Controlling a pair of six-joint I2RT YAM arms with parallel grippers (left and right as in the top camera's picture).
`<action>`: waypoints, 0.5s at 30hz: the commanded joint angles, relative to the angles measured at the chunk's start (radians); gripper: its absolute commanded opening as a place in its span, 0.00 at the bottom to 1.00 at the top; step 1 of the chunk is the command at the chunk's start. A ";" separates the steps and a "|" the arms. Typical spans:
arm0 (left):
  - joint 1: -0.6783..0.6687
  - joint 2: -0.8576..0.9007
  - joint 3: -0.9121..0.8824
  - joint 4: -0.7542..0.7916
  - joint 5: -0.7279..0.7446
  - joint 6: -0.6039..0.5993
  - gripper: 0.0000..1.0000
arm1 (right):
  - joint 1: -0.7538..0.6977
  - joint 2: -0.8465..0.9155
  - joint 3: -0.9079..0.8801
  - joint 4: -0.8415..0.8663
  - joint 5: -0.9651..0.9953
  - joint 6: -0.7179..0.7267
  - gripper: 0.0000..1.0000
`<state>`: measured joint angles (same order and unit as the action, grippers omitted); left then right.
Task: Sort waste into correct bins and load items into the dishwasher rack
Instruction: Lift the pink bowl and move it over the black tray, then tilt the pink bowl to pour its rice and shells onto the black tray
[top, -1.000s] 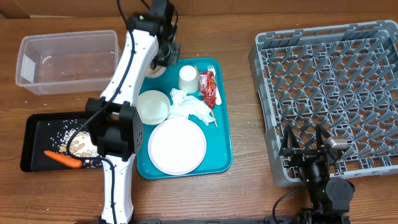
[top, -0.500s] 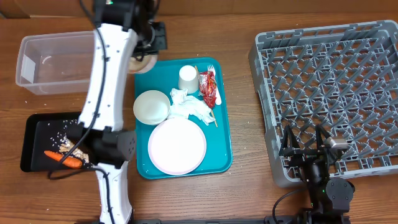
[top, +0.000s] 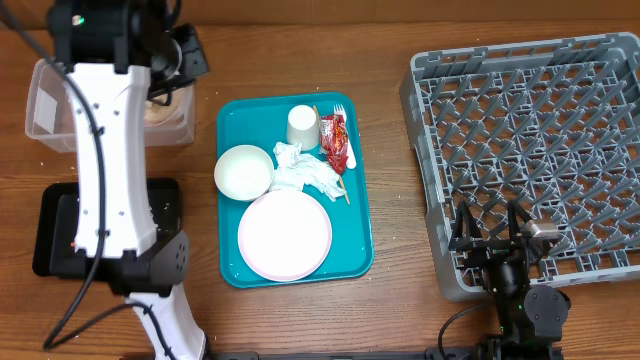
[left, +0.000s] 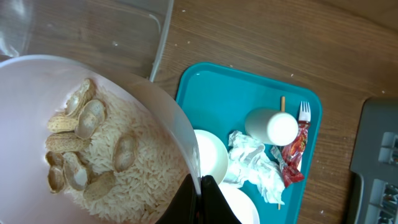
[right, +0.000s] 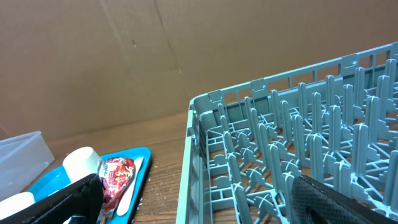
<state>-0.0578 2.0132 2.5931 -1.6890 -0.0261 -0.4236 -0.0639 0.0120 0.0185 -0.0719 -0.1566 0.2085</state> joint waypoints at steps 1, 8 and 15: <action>0.032 -0.122 -0.063 -0.001 0.008 -0.027 0.04 | -0.004 -0.008 -0.010 0.003 0.006 -0.004 1.00; 0.149 -0.288 -0.348 -0.001 -0.011 -0.035 0.04 | -0.004 -0.008 -0.010 0.003 0.006 -0.004 1.00; 0.345 -0.323 -0.566 0.024 0.035 -0.048 0.04 | -0.004 -0.008 -0.010 0.003 0.006 -0.004 1.00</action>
<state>0.2092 1.7065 2.1109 -1.6844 -0.0219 -0.4511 -0.0639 0.0120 0.0185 -0.0715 -0.1558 0.2089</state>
